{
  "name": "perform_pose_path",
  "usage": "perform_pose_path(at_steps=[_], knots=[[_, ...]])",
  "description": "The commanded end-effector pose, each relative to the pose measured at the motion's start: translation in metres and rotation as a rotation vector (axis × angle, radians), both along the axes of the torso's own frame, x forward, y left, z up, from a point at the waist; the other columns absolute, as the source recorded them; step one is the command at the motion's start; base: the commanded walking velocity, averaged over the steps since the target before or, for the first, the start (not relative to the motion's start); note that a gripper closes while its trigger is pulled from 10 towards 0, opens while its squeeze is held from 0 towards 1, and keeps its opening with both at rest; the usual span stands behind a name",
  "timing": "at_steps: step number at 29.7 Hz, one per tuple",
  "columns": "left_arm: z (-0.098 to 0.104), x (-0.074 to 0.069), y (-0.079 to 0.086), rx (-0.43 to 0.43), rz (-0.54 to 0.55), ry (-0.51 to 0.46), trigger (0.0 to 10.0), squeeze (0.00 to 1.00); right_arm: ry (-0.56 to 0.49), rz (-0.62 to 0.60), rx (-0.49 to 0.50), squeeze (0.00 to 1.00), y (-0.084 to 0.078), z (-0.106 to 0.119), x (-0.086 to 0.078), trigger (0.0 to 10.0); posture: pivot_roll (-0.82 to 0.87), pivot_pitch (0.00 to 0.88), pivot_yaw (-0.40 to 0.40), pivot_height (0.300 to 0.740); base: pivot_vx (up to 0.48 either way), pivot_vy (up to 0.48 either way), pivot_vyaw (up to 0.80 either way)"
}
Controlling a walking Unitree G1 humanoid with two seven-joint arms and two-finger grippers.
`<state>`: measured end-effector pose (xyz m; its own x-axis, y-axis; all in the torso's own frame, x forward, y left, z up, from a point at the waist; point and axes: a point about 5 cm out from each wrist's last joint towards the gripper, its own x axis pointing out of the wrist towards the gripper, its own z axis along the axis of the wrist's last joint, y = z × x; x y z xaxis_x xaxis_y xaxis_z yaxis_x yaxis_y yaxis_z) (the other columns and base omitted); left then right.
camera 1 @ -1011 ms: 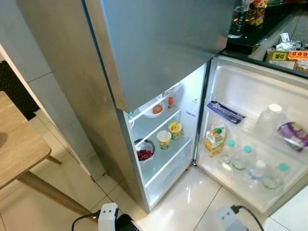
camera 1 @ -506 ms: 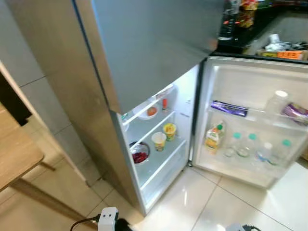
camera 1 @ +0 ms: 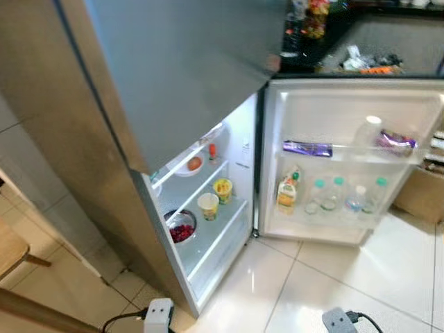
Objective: Restocking fridge
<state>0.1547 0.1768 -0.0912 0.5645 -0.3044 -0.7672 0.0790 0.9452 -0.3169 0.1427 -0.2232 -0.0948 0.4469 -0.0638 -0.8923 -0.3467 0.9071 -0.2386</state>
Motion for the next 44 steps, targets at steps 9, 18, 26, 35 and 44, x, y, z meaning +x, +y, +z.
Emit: perform_pose_path(at_steps=[9, 18, 26, 35, 44], knots=[[-0.004, -0.007, -0.002, 0.033, -0.027, 0.031, 10.0, 0.0, 0.019, -0.002, 0.007, 0.0, 0.004, -0.003, -0.005, 10.0, -0.17, 0.0, 0.042, 0.74, 0.0, 0.0, -0.62], [-0.004, -0.007, -0.004, 0.052, -0.05, 0.034, 10.0, 0.0, 0.026, -0.007, 0.009, 0.0, 0.004, -0.003, -0.006, 10.0, -0.17, 0.0, 0.042, 0.74, 0.0, 0.0, -0.8], [-0.004, -0.007, -0.006, 0.056, -0.059, 0.034, 10.0, 0.0, 0.033, -0.005, 0.009, 0.0, 0.004, -0.004, -0.007, 10.0, -0.17, 0.0, 0.042, 0.74, 0.0, 0.0, -0.8], [-0.005, -0.008, -0.007, 0.063, -0.079, 0.037, 10.0, 0.0, 0.043, 0.005, 0.006, 0.0, 0.005, -0.005, -0.011, 10.0, -0.17, 0.0, 0.039, 0.74, 0.0, 0.0, -0.8], [-0.005, -0.008, -0.011, 0.067, -0.112, 0.036, 10.0, 0.0, 0.054, 0.012, -0.001, 0.0, 0.003, -0.006, -0.014, 10.0, -0.17, 0.0, 0.041, 0.74, 0.0, 0.0, -0.8]])
